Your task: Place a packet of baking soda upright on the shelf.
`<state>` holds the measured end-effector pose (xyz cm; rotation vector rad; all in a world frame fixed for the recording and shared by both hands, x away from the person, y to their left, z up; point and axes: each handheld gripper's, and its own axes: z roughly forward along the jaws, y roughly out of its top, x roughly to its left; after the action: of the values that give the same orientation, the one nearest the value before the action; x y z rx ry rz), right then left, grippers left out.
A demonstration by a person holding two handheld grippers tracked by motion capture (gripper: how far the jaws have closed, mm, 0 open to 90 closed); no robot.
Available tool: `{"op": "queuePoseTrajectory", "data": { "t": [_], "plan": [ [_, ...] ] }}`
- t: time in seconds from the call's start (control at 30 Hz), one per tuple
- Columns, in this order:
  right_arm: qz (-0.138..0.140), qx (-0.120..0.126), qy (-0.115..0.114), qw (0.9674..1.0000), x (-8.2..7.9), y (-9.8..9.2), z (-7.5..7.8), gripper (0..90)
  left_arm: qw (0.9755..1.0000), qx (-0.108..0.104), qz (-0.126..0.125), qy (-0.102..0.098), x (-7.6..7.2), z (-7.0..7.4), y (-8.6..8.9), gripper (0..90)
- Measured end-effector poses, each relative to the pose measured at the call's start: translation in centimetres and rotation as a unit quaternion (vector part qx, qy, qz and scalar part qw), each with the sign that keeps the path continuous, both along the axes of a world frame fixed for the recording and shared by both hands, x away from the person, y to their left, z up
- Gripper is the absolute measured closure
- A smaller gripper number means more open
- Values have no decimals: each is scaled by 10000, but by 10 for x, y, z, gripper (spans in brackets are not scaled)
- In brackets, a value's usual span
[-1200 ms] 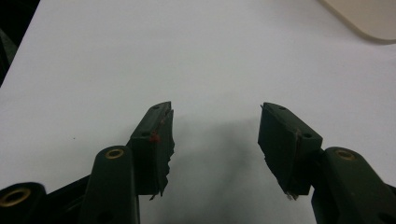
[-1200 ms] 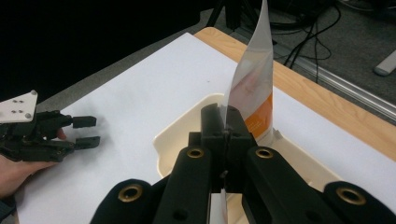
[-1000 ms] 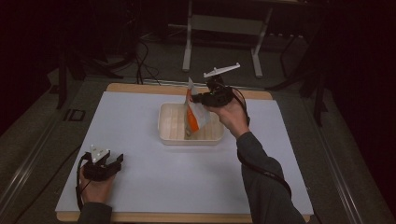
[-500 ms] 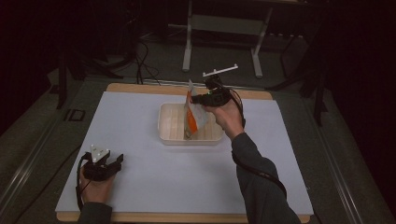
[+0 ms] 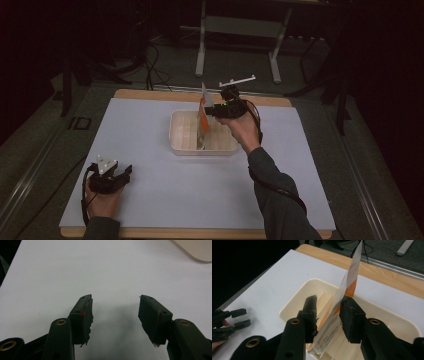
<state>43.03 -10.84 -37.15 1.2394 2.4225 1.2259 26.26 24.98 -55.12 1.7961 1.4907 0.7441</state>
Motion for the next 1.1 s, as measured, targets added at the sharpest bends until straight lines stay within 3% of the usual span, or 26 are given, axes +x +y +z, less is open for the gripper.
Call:
{"op": "queuePoseTrajectory", "data": {
  "t": [0.23,0.43,0.53,0.87,0.97,1.03,1.1],
  "plan": [
    [147,21,-32,9999,-11,-3,-5,615,10000,0,-2,-10,0,0,0,447],
    [432,264,25,9987,-28,-11,-12,564,10000,-1,13,-37,-1,0,0,446],
    [494,253,7,9985,-33,-13,-15,553,10000,15,20,-39,-1,0,0,445],
    [376,460,-382,9975,-62,-38,-33,478,9999,-1,97,-96,-2,0,0,439],
    [397,284,-431,9979,-68,-40,-40,472,9999,3,101,-96,-2,0,0,435],
    [401,90,-448,9981,-79,-44,-54,443,9999,15,101,-93,-2,0,0,435],
    [220,-180,-476,9985,-84,-47,-64,417,9998,-6,140,-102,-2,0,0,435]
  ]
}}
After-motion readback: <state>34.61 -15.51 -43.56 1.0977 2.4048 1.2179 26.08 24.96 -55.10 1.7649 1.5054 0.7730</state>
